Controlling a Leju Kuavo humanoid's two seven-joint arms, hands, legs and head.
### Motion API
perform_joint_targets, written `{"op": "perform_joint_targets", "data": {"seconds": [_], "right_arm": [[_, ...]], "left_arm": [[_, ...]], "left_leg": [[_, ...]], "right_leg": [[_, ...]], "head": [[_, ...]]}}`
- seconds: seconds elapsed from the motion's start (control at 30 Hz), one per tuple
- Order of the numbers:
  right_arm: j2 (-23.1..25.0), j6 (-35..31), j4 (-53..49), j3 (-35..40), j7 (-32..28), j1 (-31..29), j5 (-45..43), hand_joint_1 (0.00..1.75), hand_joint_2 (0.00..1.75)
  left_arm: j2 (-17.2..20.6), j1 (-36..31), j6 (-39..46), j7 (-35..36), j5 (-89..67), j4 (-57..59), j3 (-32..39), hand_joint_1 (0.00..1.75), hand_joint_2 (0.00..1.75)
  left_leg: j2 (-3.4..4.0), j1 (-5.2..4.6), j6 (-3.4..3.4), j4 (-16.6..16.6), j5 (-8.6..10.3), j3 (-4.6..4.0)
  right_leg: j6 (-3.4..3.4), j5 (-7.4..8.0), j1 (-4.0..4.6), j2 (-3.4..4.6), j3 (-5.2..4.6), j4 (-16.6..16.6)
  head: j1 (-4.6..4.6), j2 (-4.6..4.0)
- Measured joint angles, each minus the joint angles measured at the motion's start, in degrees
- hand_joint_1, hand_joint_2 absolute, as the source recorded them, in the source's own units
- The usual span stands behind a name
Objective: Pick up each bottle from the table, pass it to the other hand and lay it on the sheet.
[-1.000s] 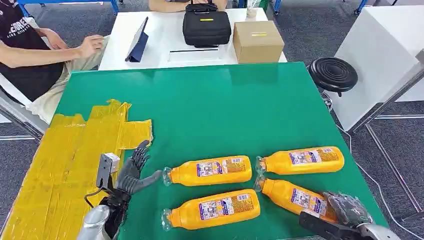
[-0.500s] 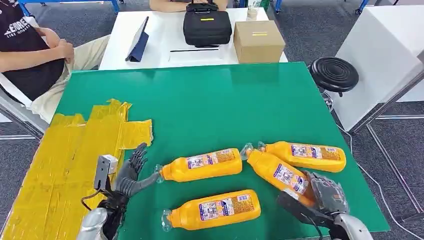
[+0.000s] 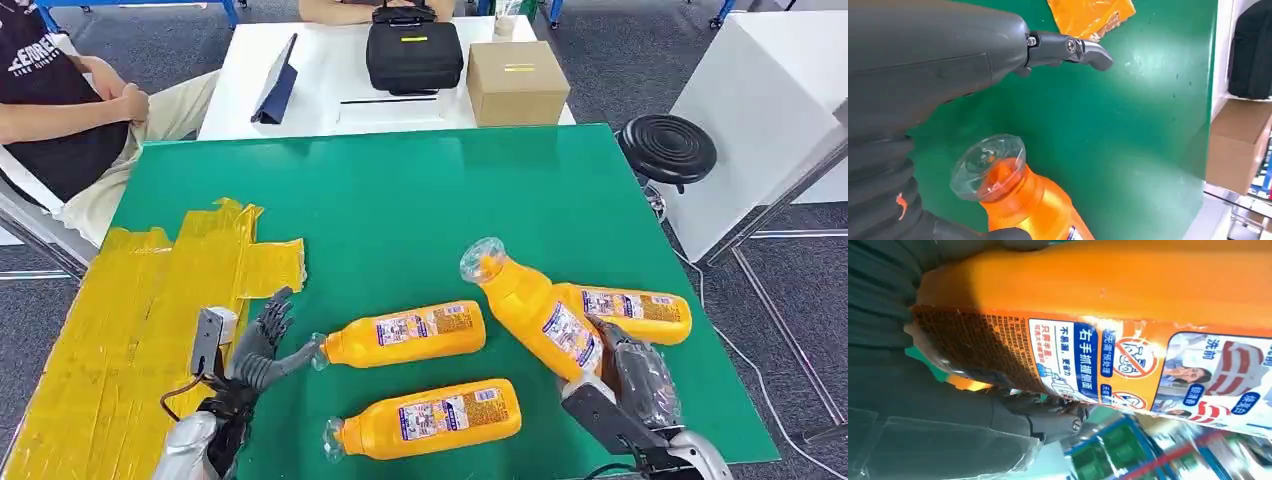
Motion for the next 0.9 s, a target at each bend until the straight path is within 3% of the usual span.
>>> {"op": "perform_joint_targets", "data": {"seconds": [0.13,0.43,0.9], "right_arm": [[2.8,-6.1,0.8,1.7,-3.4,-3.0,-1.3,1.75,1.75],[4.5,-14.3,5.7,9.0,-4.3,-10.1,-4.1,1.75,1.75],[4.5,-18.9,16.2,15.9,-5.5,-19.3,-6.1,1.75,1.75]], "left_arm": [[-1.1,-1.2,0.2,0.0,-1.5,1.3,-0.2,0.0,1.75],[-2.8,-6.2,0.6,2.7,-4.3,0.3,-4.4,0.0,1.75],[-2.9,-12.8,1.1,6.3,-6.6,-10.6,-12.5,0.0,1.75]], "left_leg": [[0.01,0.01,0.0,0.0,0.01,0.02],[0.0,0.0,0.01,0.0,0.05,0.0],[-0.04,0.01,0.03,0.0,0.08,-0.03]], "right_leg": [[0.0,0.01,0.0,0.01,0.01,0.0],[0.01,0.03,0.0,0.0,0.03,0.0],[0.01,0.04,0.0,-0.02,0.04,0.1]], "head": [[-0.02,0.0],[0.0,0.0],[0.0,0.0]]}}
